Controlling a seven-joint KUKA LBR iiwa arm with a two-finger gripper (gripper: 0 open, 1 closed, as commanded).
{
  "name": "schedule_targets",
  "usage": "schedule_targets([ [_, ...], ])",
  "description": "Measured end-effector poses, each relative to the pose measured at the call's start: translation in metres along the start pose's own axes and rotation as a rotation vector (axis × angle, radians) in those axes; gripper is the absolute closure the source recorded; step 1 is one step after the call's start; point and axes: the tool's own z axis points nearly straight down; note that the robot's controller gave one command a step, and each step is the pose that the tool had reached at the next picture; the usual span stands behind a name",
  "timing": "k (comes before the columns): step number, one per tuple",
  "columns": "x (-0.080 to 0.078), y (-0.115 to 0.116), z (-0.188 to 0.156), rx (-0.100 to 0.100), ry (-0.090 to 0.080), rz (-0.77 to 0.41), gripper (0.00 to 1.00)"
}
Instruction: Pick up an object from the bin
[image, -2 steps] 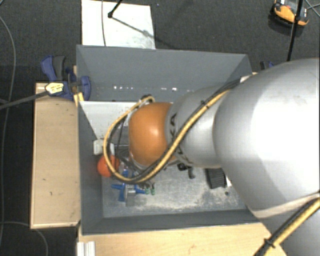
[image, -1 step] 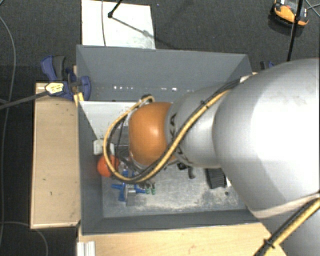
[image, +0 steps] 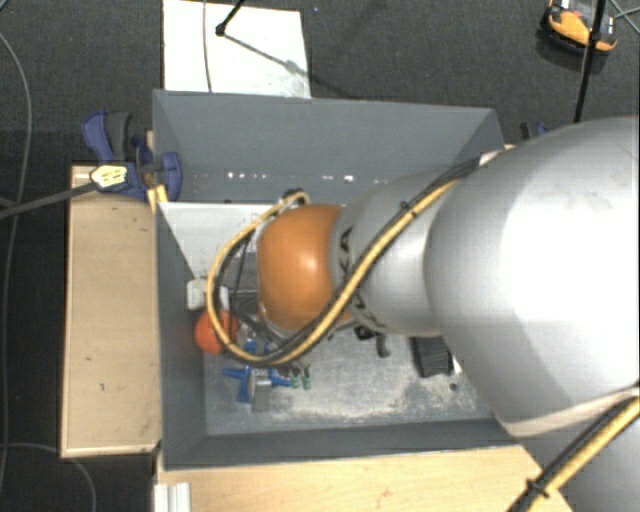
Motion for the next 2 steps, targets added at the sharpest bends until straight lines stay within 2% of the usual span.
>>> schedule_targets([
  [2,0.0001,0.0000,0.0001,0.000,0.000,0.004,1.00],
])
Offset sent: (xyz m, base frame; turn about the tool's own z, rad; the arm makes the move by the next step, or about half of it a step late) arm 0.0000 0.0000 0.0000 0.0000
